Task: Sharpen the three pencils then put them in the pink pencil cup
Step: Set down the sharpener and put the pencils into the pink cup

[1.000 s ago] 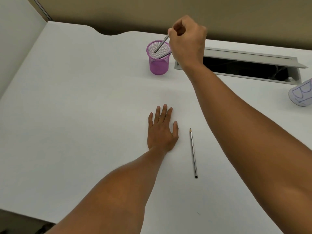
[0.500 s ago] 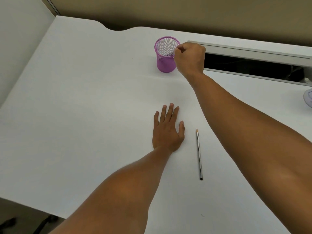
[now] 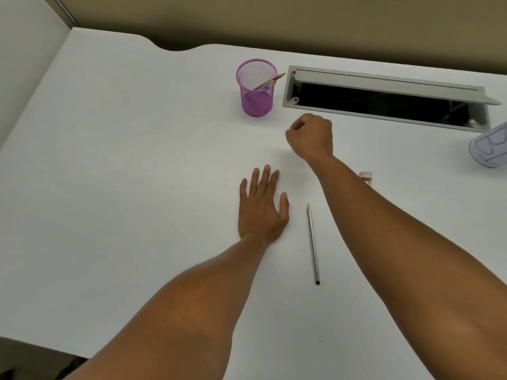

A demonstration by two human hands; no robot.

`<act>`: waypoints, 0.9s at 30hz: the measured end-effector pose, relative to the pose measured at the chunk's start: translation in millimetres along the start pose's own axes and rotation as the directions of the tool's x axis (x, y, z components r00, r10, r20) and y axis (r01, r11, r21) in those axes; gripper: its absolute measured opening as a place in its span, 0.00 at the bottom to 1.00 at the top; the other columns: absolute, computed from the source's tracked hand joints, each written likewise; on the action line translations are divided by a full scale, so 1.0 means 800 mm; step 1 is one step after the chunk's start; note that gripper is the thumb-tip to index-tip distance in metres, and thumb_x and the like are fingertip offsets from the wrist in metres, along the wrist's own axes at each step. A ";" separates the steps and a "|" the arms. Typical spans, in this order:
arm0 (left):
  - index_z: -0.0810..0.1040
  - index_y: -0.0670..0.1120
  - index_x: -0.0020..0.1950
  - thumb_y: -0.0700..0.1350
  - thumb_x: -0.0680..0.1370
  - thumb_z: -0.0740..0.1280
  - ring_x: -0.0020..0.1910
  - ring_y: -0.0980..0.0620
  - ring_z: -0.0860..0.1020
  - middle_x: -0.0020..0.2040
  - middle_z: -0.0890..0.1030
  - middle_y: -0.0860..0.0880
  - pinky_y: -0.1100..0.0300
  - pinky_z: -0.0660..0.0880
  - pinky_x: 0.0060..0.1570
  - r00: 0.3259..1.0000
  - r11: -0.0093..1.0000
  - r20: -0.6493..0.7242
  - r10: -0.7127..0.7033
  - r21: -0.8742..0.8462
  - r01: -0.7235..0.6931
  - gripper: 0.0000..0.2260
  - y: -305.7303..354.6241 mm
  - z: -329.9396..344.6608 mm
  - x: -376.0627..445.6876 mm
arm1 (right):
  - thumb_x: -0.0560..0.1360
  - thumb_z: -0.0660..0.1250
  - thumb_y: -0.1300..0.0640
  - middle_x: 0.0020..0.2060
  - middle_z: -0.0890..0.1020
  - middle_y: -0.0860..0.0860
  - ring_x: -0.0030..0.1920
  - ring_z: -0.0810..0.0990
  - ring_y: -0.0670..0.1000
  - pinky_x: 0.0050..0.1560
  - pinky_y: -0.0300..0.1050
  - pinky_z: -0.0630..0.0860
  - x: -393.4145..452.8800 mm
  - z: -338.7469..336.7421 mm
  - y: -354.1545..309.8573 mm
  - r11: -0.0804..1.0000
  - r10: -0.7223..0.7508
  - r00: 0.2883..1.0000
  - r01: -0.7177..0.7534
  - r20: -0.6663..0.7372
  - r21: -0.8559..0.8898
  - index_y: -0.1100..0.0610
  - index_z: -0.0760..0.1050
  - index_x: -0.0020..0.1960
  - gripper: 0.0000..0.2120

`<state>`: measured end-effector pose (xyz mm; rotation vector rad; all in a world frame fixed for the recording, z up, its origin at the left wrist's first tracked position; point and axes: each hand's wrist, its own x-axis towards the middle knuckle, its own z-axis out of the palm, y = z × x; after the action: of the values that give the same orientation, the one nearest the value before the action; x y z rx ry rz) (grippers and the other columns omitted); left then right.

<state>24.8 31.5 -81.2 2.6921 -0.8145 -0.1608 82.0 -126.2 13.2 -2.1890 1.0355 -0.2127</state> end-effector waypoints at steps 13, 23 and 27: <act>0.55 0.53 0.79 0.56 0.81 0.49 0.79 0.55 0.47 0.80 0.53 0.54 0.49 0.46 0.77 1.000 1.000 -0.015 0.006 0.001 -0.006 0.26 0.000 0.001 -0.002 | 0.66 0.73 0.58 0.39 0.81 0.53 0.41 0.83 0.55 0.45 0.42 0.78 -0.064 -0.020 0.052 0.841 0.255 0.871 0.015 0.419 -0.541 0.56 0.71 0.31 0.12; 0.54 0.53 0.79 0.57 0.81 0.48 0.79 0.54 0.46 0.80 0.52 0.54 0.49 0.46 0.77 1.000 1.000 -0.016 0.005 -0.001 -0.005 0.26 -0.001 0.001 -0.003 | 0.67 0.72 0.61 0.25 0.81 0.49 0.33 0.83 0.49 0.47 0.41 0.81 -0.086 -0.021 0.068 0.834 0.349 0.809 -0.039 0.473 -0.550 0.57 0.76 0.30 0.09; 0.55 0.53 0.79 0.57 0.81 0.49 0.79 0.54 0.46 0.80 0.52 0.54 0.49 0.45 0.77 1.000 1.000 -0.017 0.002 -0.003 -0.002 0.26 -0.002 0.001 -0.002 | 0.66 0.67 0.66 0.31 0.82 0.54 0.36 0.84 0.53 0.41 0.41 0.80 -0.081 -0.023 0.056 0.840 0.292 0.836 0.010 0.466 -0.543 0.59 0.73 0.29 0.08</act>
<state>23.7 33.4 -82.7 2.6858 -0.8109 -0.1383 3.6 -107.7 6.7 -2.4022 0.9969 0.8177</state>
